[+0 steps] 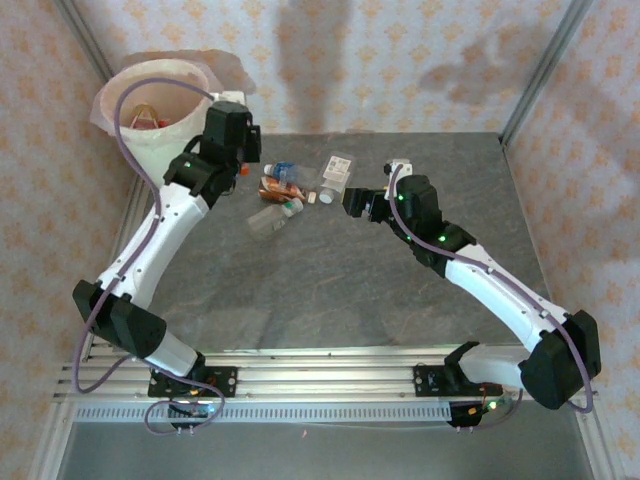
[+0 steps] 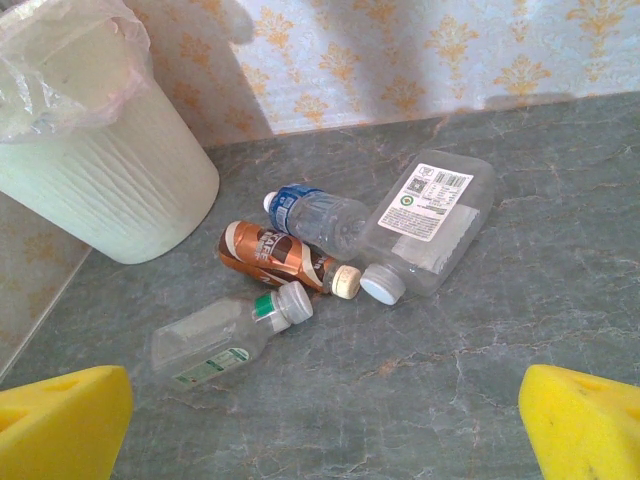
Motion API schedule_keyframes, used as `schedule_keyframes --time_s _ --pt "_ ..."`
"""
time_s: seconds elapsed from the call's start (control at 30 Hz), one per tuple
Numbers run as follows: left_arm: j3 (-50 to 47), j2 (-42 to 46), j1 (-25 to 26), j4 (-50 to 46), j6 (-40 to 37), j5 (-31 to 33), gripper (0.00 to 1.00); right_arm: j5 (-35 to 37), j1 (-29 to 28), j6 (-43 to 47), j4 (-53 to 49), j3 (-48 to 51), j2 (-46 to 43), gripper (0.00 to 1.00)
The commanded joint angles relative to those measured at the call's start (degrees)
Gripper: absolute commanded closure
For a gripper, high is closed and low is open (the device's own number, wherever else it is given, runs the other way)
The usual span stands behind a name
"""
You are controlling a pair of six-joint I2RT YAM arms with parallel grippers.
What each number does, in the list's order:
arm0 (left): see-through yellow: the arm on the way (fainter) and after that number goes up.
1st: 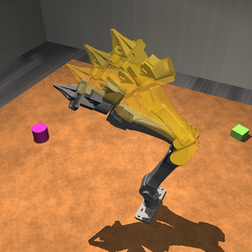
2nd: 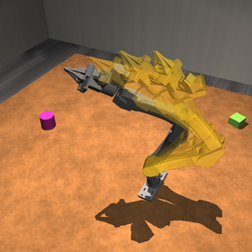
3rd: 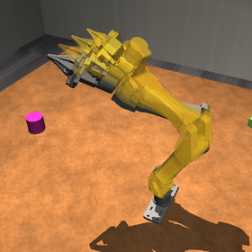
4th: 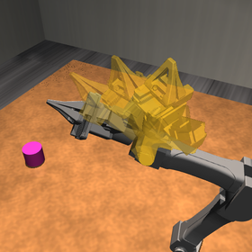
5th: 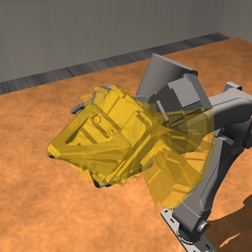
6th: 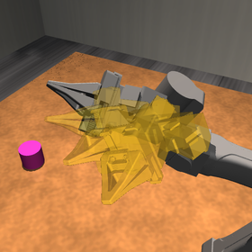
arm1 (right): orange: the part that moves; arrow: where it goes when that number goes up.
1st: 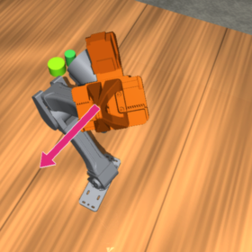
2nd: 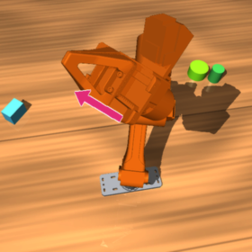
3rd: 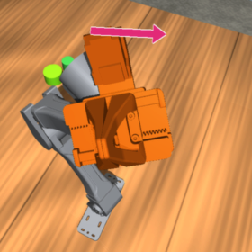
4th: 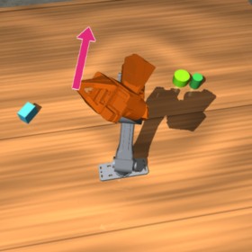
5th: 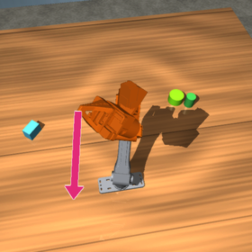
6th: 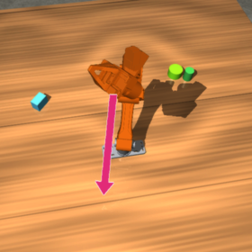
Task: Put the plastic bottles in the bin
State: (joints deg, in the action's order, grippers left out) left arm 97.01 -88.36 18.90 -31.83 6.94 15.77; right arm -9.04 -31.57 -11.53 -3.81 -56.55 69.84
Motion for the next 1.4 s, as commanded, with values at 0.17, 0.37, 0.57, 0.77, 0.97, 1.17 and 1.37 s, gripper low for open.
schedule_keyframes --time_s 0.17,0.37,0.57,0.77,0.97,1.17,1.37 --pt "8.25 -3.49 -5.96 9.57 -2.06 8.98 0.47 0.23 -0.34 -1.53 0.10 -0.48 -1.73 0.01" --pt "14.13 -8.54 -10.47 14.77 -1.14 11.48 0.47 0.11 -0.38 -1.62 -0.42 -0.75 -1.73 0.01" --pt "20.01 -14.95 -14.83 20.00 -3.15 18.48 0.47 0.32 -0.40 -1.57 -1.40 -0.76 -1.73 0.01" --pt "33.04 -25.44 -17.69 13.91 -1.75 17.93 0.47 0.57 -0.40 -2.11 -1.48 -0.14 -3.53 0.01" --pt "55.27 -40.35 -18.46 -5.43 0.59 12.99 0.43 0.58 -0.33 -2.75 -0.93 0.01 -3.22 0.01" --pt "55.10 -42.67 -18.89 -8.73 2.82 7.20 0.43 0.03 -0.34 -3.57 -0.92 0.23 -3.04 0.01" --pt "53.68 -42.12 -19.06 -11.25 8.57 3.01 0.43 -0.05 -0.36 -4.12 -0.95 0.50 -2.91 0.01"
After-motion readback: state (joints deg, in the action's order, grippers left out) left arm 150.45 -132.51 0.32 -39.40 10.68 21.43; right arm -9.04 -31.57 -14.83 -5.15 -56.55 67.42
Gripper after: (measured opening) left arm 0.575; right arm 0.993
